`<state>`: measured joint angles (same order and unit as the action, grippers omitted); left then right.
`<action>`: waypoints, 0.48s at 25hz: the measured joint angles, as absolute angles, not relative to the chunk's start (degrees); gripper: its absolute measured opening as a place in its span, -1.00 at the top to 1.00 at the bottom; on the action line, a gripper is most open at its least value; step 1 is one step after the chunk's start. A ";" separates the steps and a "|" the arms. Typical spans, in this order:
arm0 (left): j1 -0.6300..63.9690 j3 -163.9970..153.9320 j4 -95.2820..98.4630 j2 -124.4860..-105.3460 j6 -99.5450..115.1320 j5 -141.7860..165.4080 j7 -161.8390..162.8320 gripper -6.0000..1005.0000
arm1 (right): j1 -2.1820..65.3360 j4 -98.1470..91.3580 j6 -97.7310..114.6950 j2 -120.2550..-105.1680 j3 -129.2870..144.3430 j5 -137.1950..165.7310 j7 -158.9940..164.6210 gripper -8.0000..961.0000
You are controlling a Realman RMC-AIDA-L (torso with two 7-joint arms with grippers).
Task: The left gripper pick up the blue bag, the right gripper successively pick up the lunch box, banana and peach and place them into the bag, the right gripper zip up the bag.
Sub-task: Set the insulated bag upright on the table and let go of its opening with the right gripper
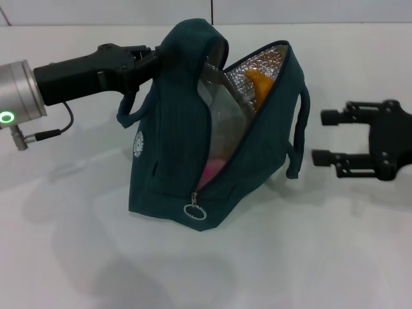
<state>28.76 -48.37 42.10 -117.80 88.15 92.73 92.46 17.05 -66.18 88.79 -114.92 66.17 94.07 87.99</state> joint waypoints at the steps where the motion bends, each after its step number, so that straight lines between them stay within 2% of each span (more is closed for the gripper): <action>1: 28.79 -48.41 42.10 -117.80 88.15 92.73 92.43 0.70 | 16.83 -64.90 88.84 -114.83 65.84 94.30 87.74 -0.48; 4: 29.19 -48.48 42.09 -117.90 88.15 93.05 92.04 0.70 | 17.84 -60.42 88.61 -114.80 65.50 95.42 86.60 -0.48; 8: 29.43 -48.42 42.10 -118.15 88.11 93.28 91.75 0.70 | 22.54 -53.32 88.38 -115.14 65.50 98.65 85.92 -0.47; 12: 29.44 -48.42 42.10 -118.22 88.08 93.30 91.75 0.69 | 25.32 -49.42 88.08 -115.16 65.47 99.21 85.70 -0.32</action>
